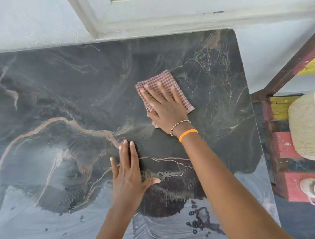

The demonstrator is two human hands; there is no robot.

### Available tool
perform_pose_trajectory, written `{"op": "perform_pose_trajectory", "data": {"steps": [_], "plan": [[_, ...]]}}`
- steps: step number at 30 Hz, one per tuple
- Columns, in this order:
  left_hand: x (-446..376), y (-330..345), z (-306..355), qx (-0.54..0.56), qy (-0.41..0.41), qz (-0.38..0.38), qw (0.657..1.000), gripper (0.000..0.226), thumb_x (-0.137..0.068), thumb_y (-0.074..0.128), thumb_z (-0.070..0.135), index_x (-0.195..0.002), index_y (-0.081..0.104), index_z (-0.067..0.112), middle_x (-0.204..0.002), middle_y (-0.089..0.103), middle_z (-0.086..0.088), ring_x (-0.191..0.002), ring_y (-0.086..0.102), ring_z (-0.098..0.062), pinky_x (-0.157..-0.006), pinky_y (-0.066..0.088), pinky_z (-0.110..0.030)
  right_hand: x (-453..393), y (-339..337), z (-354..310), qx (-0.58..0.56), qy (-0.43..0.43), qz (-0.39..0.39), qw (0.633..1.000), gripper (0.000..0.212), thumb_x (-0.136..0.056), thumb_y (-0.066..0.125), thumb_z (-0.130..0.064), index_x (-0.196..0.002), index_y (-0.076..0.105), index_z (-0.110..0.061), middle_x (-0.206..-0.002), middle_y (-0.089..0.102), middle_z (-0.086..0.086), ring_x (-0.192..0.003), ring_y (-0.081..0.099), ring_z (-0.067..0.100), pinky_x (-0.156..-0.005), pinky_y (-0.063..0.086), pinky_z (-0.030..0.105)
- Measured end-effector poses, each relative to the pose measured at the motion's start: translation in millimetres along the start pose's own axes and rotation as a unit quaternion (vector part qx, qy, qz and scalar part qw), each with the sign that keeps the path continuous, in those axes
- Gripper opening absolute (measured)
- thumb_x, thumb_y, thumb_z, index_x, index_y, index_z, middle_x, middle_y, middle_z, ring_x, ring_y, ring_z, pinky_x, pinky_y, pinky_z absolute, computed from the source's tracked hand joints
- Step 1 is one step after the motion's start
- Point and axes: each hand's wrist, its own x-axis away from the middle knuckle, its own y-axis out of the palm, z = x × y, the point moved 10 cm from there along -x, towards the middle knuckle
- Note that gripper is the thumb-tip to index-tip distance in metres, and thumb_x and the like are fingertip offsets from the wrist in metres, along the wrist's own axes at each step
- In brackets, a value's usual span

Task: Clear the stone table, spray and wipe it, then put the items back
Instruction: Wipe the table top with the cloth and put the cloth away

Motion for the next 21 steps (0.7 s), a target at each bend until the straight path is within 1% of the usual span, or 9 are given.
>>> {"op": "perform_pose_trajectory", "data": {"steps": [3,6,8,9,11,13,15,19,21], "plan": [[-3,0,0,-0.004,0.006,-0.002,1.0,0.12,-0.056,0.028,0.083,-0.145,-0.015,0.015,-0.155,-0.019,-0.005,-0.143,-0.016,-0.019,-0.108,-0.02,-0.039,39,-18,94,-0.012,0.163,0.031,0.986,0.062,-0.092,0.038,-0.037,-0.147,0.009,-0.038,-0.16,0.0,0.0,-0.146,-0.004,0.033,-0.117,-0.003,0.049],[-4,-2,2,-0.011,0.017,-0.001,1.0,0.119,-0.058,0.033,0.079,-0.146,-0.012,0.012,-0.155,-0.019,-0.007,-0.143,-0.017,-0.022,-0.107,-0.021,-0.04,96,-26,162,-0.025,0.297,0.046,0.953,0.059,-0.094,0.036,-0.034,-0.147,0.009,-0.037,-0.16,0.002,0.005,-0.145,-0.002,0.037,-0.117,-0.002,0.051],[-3,-1,3,-0.004,0.025,-0.003,1.0,0.116,-0.061,0.032,0.078,-0.146,-0.011,0.012,-0.155,-0.019,-0.007,-0.143,-0.018,-0.022,-0.108,-0.02,-0.041,129,-24,175,-0.029,0.362,0.056,0.93,0.059,-0.094,0.036,-0.033,-0.147,0.01,-0.034,-0.159,0.004,0.006,-0.145,0.0,0.038,-0.118,0.001,0.052],[-1,-1,3,-0.005,0.031,-0.002,1.0,0.115,-0.062,0.033,0.077,-0.146,-0.011,0.011,-0.155,-0.018,-0.007,-0.143,-0.018,-0.022,-0.109,-0.019,-0.041,141,-21,171,-0.032,0.386,0.061,0.92,0.06,-0.094,0.036,-0.033,-0.147,0.01,-0.034,-0.159,0.003,0.006,-0.145,0.0,0.038,-0.117,0.002,0.052],[3,-1,2,-0.007,0.044,0.002,0.999,0.114,-0.067,0.039,0.075,-0.146,-0.01,0.01,-0.156,-0.016,-0.008,-0.143,-0.017,-0.023,-0.111,-0.017,-0.044,152,-13,146,-0.031,0.404,0.071,0.912,0.061,-0.094,0.037,-0.033,-0.148,0.008,-0.033,-0.159,0.003,0.006,-0.145,-0.001,0.038,-0.116,0.001,0.052],[11,0,1,0.002,0.058,0.003,0.998,0.112,-0.071,0.049,0.069,-0.146,-0.009,0.01,-0.156,-0.013,-0.008,-0.144,-0.015,-0.023,-0.111,-0.015,-0.045,146,-5,105,-0.03,0.378,0.07,0.923,0.061,-0.094,0.035,-0.033,-0.148,0.006,-0.033,-0.159,0.002,0.006,-0.145,-0.002,0.037,-0.116,0.0,0.052],[25,-1,-5,0.011,0.068,0.005,0.998,0.11,-0.073,0.054,0.063,-0.147,-0.007,0.009,-0.157,-0.01,-0.008,-0.144,-0.013,-0.023,-0.111,-0.016,-0.045,130,8,50,-0.036,0.323,0.057,0.944,0.062,-0.093,0.033,-0.034,-0.148,0.004,-0.033,-0.159,0.0,0.004,-0.145,-0.004,0.037,-0.116,-0.002,0.052],[46,-3,-30,0.005,0.058,0.013,0.998,0.109,-0.074,0.058,0.059,-0.147,-0.004,0.006,-0.157,-0.007,-0.009,-0.144,-0.012,-0.023,-0.113,-0.014,-0.045,95,36,-71,-0.019,0.152,0.016,0.988,0.061,-0.094,0.034,-0.034,-0.147,0.006,-0.034,-0.159,0.0,0.003,-0.146,-0.004,0.034,-0.115,-0.006,0.053],[56,-2,-40,-0.002,0.061,0.009,0.998,0.108,-0.074,0.06,0.056,-0.147,-0.002,0.006,-0.157,-0.006,-0.01,-0.144,-0.011,-0.023,-0.113,-0.012,-0.044,100,48,-105,-0.004,0.075,-0.007,0.997,0.063,-0.092,0.038,-0.035,-0.147,0.008,-0.035,-0.159,0.003,0.0,-0.146,-0.002,0.031,-0.116,-0.007,0.05]]}}
